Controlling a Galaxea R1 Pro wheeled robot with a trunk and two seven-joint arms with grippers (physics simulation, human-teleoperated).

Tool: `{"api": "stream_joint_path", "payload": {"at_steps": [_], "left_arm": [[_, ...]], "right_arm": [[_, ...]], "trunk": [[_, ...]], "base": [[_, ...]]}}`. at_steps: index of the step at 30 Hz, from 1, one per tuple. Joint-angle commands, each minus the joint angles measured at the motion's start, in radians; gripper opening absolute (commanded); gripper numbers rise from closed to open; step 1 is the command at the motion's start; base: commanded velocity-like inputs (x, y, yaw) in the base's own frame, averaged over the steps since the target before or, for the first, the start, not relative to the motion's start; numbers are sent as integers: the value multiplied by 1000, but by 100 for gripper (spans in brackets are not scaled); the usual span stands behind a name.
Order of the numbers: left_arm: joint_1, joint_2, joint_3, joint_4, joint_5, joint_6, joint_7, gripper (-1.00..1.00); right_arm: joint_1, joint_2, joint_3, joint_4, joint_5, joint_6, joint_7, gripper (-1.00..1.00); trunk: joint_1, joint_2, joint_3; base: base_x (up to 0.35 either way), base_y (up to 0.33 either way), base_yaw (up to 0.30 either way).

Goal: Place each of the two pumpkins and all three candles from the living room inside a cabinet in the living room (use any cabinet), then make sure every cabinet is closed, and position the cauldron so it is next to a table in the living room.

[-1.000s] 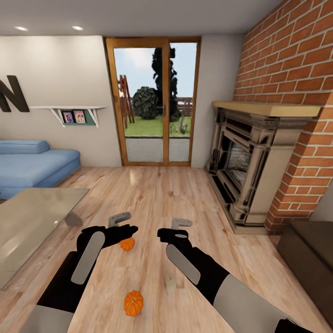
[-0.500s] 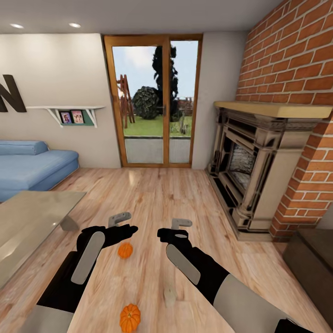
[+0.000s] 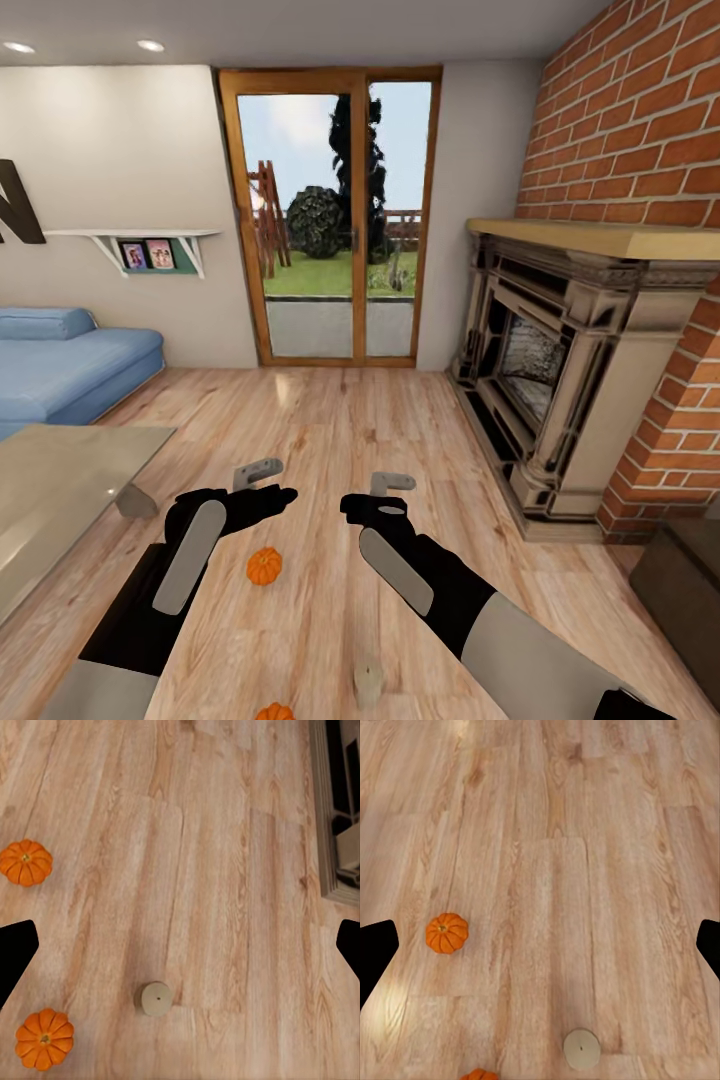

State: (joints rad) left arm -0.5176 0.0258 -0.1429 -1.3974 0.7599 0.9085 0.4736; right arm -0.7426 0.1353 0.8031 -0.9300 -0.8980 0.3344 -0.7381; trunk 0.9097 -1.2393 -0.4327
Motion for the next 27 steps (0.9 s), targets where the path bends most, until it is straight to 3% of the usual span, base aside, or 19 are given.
{"api": "stream_joint_path", "payload": {"at_steps": [1, 6, 12, 18, 27], "left_arm": [[-1, 1, -2, -3, 10, 2, 11, 100], [-1, 0, -1, -8, 11, 3, 11, 100], [-1, 0, 3, -13, 12, 5, 12, 100], [-1, -4, 64, -15, 13, 67, 12, 100], [-1, -2, 91, -15, 13, 79, 11, 100]], "right_arm": [[-1, 0, 2, 1, -4, 3, -4, 100], [-1, 0, 1, 36, -18, 15, 1, 100], [-26, 4, -7, 198, -45, 20, 46, 100], [-115, 4, -7, 430, -156, 28, 148, 100], [-132, 4, -8, 519, -178, 84, 161, 100]], "trunk": [[0, -1, -1], [0, -1, -2], [0, -1, -2], [0, -1, -2], [0, -1, -2]], "base": [[74, 0, 0], [24, 0, 0], [2, 0, 0], [0, 0, 0], [34, 36, 0]]}}
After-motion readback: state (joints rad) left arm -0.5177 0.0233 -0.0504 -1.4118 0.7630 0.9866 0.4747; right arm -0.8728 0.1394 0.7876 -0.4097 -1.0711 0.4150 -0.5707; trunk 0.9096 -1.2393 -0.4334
